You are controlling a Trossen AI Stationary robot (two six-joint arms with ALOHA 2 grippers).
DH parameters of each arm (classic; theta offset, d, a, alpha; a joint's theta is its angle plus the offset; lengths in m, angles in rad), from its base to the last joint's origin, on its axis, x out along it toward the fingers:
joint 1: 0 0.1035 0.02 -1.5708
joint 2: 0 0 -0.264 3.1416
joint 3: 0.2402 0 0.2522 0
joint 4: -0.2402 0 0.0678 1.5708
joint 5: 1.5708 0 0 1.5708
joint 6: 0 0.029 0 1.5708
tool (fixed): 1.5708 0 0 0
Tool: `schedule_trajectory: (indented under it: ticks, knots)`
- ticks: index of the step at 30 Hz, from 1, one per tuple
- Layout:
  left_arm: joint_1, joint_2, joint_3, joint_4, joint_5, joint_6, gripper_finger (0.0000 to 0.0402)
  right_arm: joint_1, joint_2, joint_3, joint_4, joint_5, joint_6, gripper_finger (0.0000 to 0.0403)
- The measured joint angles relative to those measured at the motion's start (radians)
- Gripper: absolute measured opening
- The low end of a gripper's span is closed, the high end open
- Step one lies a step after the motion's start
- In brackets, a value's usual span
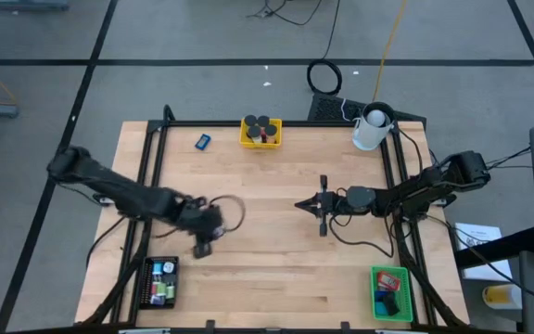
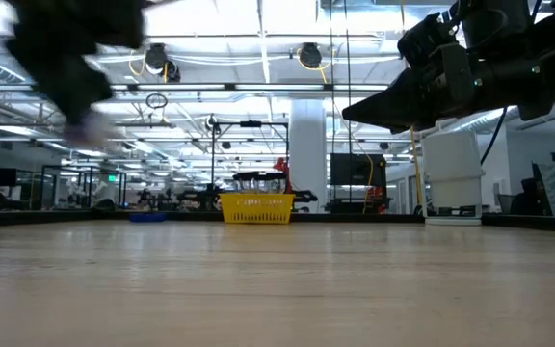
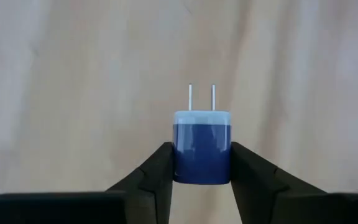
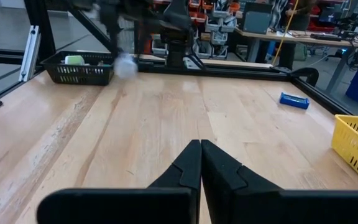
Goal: Pick & Place Office items
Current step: Put the purple charger adapter into the black bin
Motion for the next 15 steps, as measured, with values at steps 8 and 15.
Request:
schedule_trajectory:
  ticks: [8,15]
  knots:
    - [-0.362,-0.138,0.000,-0.251,0.053,-0.443,0.0135,0.000,0.000,0.000,-0.001,0.000,0.000,0.0001]
    - [-0.658,-0.123,0.000,-0.278,0.040,-0.825,0.0136,0.000,0.000,0.000,0.000,0.000,0.000,0.0001]
